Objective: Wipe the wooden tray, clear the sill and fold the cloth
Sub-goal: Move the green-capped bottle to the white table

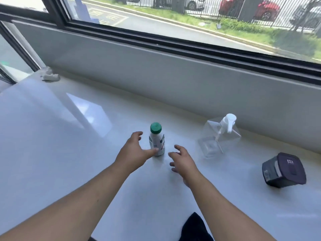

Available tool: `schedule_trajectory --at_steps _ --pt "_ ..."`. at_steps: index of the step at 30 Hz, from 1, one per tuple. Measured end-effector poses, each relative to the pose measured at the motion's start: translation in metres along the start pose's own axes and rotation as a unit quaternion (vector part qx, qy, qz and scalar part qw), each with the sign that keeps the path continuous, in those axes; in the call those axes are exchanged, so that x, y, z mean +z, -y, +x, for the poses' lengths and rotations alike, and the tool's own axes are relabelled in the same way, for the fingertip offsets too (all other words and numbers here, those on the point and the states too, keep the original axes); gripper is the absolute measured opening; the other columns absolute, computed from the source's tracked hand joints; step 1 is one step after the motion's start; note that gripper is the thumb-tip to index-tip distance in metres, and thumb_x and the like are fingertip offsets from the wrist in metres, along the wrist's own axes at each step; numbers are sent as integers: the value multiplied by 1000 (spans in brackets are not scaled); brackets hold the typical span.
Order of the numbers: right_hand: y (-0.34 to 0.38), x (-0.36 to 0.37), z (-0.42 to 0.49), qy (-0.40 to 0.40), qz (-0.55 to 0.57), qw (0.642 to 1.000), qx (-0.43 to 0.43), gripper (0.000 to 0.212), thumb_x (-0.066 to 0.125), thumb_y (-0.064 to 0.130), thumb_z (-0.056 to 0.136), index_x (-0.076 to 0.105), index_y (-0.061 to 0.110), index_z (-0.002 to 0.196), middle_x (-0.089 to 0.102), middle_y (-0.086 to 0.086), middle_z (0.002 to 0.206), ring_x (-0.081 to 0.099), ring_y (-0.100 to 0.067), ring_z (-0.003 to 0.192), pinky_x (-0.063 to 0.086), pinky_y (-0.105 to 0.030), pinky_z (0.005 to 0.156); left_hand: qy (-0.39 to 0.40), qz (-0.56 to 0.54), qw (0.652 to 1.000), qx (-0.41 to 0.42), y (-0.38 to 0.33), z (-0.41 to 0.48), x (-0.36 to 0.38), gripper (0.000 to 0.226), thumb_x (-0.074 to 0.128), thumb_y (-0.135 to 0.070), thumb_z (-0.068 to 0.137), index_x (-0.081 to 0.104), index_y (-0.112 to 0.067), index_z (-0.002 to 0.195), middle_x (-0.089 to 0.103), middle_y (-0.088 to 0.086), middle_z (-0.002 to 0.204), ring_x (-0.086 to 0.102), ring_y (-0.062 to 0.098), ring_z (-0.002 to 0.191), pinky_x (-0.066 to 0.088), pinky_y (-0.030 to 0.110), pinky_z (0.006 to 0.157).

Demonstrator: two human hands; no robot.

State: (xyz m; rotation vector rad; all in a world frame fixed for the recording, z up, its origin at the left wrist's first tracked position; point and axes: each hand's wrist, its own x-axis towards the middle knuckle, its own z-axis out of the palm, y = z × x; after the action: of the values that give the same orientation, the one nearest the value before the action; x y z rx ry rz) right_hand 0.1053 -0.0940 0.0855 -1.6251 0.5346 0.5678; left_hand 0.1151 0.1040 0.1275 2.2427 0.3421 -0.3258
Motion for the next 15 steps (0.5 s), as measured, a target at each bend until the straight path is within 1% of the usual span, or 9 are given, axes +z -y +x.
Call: schedule_trajectory --at_steps 1,3,4,5,6,7,9,11,15 --pt "1 6 13 9 38 999 26 56 57 30 98 43 36 152 60 7 122 70 -25 106 59 -38 92 2 0 1000 -3 0 13 6 106 85 -65 70 31 -38 156 44 -11 160 61 18 125 49 35 86" --pt "3 15 32 24 98 993 63 58 55 27 99 41 40 154 57 3 130 71 -28 106 60 -37 91 13 -8 1000 -6 1 34 16 109 87 -64 69 30 -39 158 43 -12 162 60 19 129 50 37 93" --pt "5 19 38 29 119 990 72 59 56 26 99 40 42 154 56 3 131 71 -28 106 60 -36 92 21 -16 1000 -4 1 42 20 108 88 -64 68 32 -41 157 45 -13 160 60 19 129 51 38 95" --pt "7 23 44 34 134 988 74 61 57 25 99 40 43 154 59 4 130 72 -28 106 59 -35 93 27 -25 999 -1 1 48 24 103 87 -64 66 36 -45 153 50 -15 155 62 18 125 54 39 95" --pt "9 27 49 40 145 986 73 61 56 24 99 39 43 155 63 6 127 74 -27 107 59 -35 95 28 -33 999 2 2 54 27 92 85 -64 66 43 -49 146 57 -17 145 65 15 118 56 38 91" --pt "12 32 53 44 153 985 70 59 55 23 100 40 42 154 67 6 127 75 -27 108 58 -36 97 24 -34 999 6 3 58 29 78 83 -64 67 49 -52 136 64 -19 133 67 9 109 56 34 83" --pt "18 42 59 49 159 984 66 54 54 21 101 45 38 151 72 1 127 75 -28 110 56 -41 104 10 -30 999 12 4 63 25 57 80 -63 68 55 -54 119 69 -22 112 64 -6 93 49 25 68" --pt "26 57 61 50 159 984 63 52 56 21 101 48 36 150 71 1 127 74 -29 112 54 -44 107 -11 -35 999 12 10 65 10 49 78 -63 69 56 -56 113 68 -27 104 60 -15 88 43 21 63" --pt "49 117 54 85 131 986 53 52 60 21 100 49 37 148 67 7 121 73 -28 110 54 -42 106 -62 -57 996 -16 44 60 -52 39 77 -63 70 55 -56 101 67 -34 100 61 -15 87 43 23 63"
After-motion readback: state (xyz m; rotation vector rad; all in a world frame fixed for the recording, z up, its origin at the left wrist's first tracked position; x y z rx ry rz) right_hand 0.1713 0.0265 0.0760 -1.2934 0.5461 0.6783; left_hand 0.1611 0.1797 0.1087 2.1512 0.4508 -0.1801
